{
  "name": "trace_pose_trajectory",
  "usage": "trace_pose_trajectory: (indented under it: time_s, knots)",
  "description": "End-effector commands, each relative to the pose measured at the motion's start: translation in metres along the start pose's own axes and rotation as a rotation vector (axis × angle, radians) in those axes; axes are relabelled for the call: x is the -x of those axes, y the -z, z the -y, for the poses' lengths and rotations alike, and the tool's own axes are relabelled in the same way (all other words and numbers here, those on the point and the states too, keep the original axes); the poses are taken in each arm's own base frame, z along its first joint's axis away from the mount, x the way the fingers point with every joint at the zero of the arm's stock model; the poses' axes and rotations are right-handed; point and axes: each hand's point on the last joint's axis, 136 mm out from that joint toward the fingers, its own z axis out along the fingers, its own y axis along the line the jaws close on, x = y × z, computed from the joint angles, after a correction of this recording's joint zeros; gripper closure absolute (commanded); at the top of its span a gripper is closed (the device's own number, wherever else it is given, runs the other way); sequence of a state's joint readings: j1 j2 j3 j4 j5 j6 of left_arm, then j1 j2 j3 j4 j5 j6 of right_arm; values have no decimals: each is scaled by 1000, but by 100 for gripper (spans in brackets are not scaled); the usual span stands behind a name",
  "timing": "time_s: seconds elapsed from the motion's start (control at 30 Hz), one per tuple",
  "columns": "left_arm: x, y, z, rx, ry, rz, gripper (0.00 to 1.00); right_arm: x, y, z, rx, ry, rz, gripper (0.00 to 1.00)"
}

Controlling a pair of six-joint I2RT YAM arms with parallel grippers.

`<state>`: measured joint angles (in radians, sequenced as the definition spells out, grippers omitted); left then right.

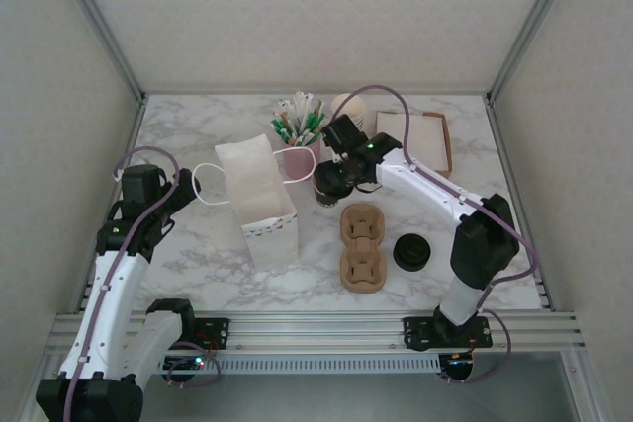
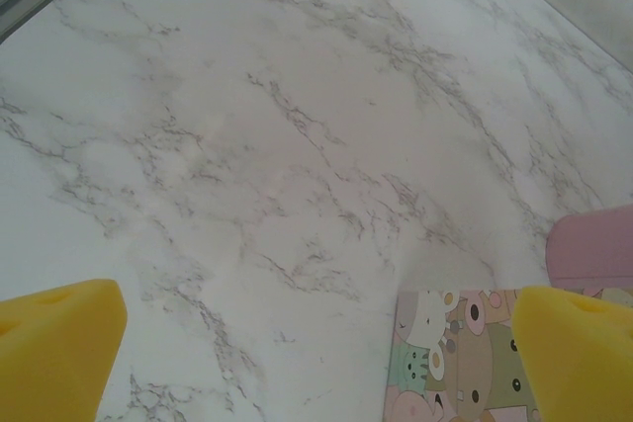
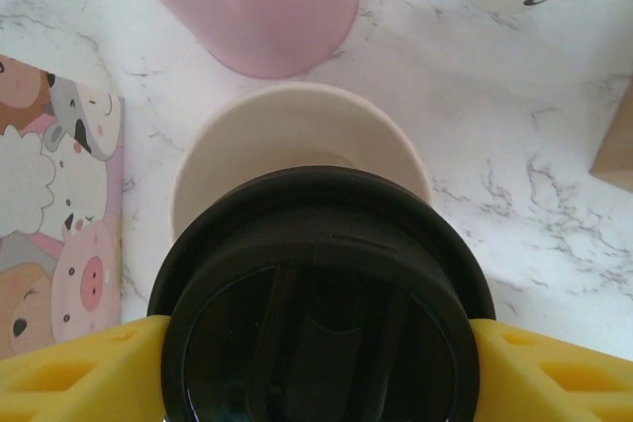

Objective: Pack the takeout coffee

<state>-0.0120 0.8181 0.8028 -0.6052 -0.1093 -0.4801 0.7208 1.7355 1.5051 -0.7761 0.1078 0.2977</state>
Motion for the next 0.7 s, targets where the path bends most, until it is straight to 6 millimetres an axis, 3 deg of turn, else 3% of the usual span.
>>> trace_pose_trajectory:
  time_s: [0.0,0.67]
  knots:
    - [-1,-1,-5,16,-11,-1,0,14,-2,-4,-10,22,22,26]
    - [-1,-1,-5,14,-10,1,0,15,-29,-10,-28,22,-37,26]
